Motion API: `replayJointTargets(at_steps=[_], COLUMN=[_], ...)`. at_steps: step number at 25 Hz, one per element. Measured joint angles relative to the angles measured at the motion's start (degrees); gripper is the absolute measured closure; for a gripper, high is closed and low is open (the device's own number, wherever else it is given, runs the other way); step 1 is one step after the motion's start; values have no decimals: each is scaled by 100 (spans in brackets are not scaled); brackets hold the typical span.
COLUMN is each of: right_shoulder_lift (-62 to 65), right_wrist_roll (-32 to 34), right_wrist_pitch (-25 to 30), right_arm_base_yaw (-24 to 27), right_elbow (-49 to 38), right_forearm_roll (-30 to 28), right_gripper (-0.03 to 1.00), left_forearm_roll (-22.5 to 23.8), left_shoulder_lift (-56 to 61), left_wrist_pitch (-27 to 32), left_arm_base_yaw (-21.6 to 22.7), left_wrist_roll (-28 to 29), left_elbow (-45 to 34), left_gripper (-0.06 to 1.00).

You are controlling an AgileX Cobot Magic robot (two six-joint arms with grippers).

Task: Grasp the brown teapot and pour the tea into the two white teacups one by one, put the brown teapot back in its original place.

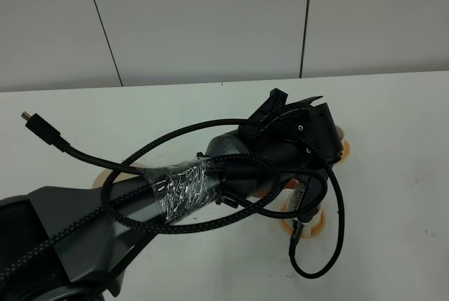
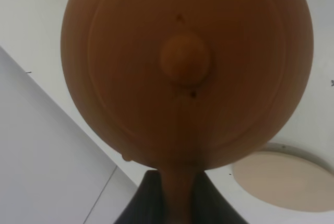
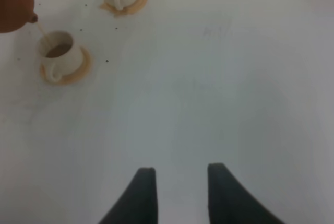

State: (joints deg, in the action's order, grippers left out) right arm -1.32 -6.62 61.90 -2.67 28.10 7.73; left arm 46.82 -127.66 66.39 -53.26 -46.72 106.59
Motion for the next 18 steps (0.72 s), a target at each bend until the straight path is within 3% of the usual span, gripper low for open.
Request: replayJointTargets(at_steps=[18], right_shoulder_lift=[0], right_wrist_roll=[0], right_wrist_pitch=[0], right_arm_base_yaw=[0], right_elbow=[0], right_forearm_roll=[0], right_gripper=[73], left_forearm_roll=[124], left_shoulder_lift=[0], left_wrist_pitch=[5], left_arm_base_yaw=[-83], left_wrist_roll=[0], left_elbow=[0], left_gripper=[78])
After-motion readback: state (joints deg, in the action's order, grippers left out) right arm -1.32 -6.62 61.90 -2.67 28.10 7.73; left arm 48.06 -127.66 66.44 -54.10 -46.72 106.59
